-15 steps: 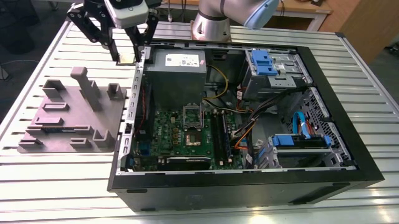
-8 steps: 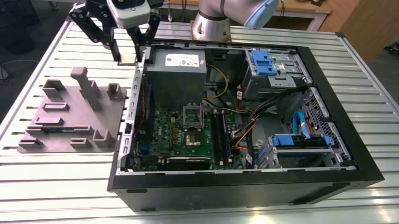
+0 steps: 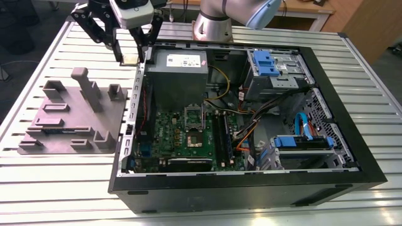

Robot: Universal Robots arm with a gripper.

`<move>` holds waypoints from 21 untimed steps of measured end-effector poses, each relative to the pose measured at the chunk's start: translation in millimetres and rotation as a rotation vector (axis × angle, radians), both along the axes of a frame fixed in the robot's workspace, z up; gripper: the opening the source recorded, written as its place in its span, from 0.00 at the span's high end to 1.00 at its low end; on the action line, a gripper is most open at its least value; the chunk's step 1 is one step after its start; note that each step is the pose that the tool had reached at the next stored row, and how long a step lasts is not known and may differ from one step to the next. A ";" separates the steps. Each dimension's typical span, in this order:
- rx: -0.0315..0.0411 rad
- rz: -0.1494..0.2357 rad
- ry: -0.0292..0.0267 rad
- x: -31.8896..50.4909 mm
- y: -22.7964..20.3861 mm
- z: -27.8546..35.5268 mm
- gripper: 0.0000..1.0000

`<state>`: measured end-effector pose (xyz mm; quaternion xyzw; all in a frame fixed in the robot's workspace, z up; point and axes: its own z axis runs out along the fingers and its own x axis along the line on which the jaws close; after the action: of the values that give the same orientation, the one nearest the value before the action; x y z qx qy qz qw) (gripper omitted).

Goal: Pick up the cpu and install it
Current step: 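Pick up the cpu and move it towards the insertion slot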

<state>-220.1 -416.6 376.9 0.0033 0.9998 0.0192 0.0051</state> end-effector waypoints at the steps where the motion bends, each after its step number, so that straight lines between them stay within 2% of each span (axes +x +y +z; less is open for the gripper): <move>1: 0.0000 0.000 0.0000 0.4 0.0 0.0 0.53; 13: 0.0000 0.000 0.0000 3.1 0.0 0.0 0.53; 21: 0.0000 0.000 0.0000 19.1 0.0 -0.1 0.53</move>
<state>-201.0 -416.6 376.9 0.0033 0.9998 0.0192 0.0051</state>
